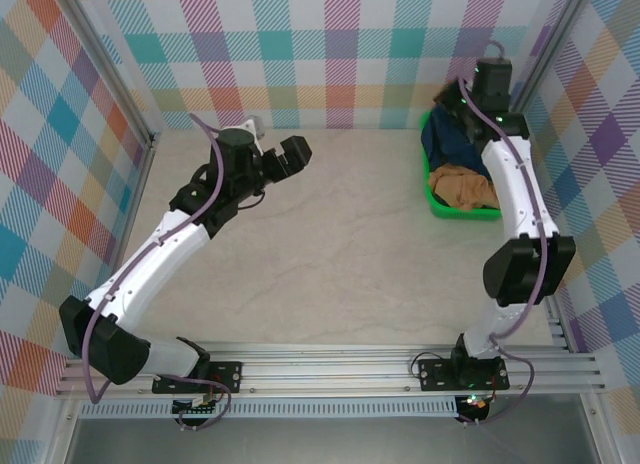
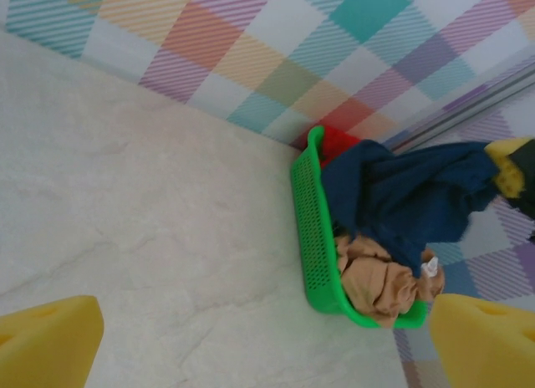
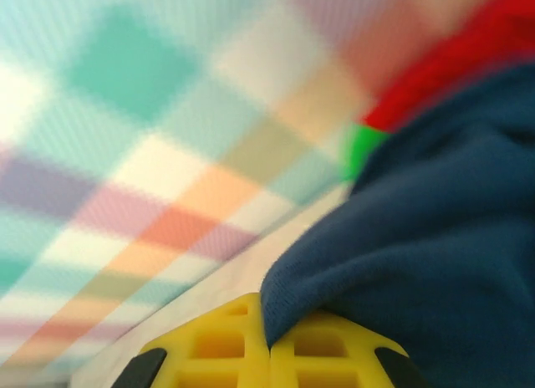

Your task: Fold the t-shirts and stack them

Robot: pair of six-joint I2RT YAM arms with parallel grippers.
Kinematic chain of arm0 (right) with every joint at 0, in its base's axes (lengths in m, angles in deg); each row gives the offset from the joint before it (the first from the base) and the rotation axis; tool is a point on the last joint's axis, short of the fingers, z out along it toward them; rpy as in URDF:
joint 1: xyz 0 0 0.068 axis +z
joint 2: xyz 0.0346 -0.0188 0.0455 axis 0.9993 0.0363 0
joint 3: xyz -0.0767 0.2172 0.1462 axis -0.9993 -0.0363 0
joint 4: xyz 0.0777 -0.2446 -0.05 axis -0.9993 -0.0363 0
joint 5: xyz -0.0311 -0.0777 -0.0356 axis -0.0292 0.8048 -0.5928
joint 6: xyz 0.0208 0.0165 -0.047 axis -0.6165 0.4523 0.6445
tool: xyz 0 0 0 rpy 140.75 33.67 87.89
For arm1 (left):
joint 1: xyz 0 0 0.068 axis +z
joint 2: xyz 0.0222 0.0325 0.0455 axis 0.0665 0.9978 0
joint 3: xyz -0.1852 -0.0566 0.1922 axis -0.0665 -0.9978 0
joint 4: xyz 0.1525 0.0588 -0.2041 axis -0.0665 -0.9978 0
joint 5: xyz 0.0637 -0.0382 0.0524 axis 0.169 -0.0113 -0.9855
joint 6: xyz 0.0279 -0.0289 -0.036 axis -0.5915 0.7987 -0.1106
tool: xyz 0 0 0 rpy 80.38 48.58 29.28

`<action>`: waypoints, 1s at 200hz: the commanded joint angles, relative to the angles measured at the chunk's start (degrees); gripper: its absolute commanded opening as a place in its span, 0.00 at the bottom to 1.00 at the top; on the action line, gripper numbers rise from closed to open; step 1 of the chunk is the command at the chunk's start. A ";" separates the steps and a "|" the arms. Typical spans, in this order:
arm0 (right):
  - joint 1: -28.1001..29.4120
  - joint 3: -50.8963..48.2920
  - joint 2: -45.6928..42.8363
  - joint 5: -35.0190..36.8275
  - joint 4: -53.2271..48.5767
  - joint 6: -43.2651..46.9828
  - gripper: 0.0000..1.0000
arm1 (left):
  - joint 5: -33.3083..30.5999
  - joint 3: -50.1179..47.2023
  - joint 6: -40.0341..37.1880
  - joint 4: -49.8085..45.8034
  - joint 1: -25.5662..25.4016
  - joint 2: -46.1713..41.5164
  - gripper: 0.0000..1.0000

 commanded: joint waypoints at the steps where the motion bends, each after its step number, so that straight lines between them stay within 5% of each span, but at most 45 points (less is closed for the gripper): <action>1: 6.09 9.30 -1.53 -5.39 2.84 8.87 0.00 | -5.43 2.72 -1.73 -0.90 -0.77 -2.25 0.99; 36: 16.82 27.97 3.85 -11.76 -1.78 9.77 0.00 | -19.53 5.88 -4.01 -8.37 -1.86 -5.35 0.97; 74: 24.27 33.84 5.58 -17.08 -3.24 8.99 0.00 | -29.32 6.55 -6.27 -13.12 -2.10 -10.00 0.96; 108: 25.21 14.02 1.06 -17.64 -2.23 6.60 0.00 | -38.25 7.59 -3.33 -21.47 -2.10 -12.56 0.95; 153: 26.23 -17.55 -1.45 -21.80 2.37 2.49 0.00 | -32.32 5.80 1.62 -29.82 -1.93 -9.96 0.94; 200: 27.37 -36.93 -3.92 -17.33 -0.92 0.58 0.00 | -13.75 -4.98 -0.24 -25.82 -1.31 -7.71 0.86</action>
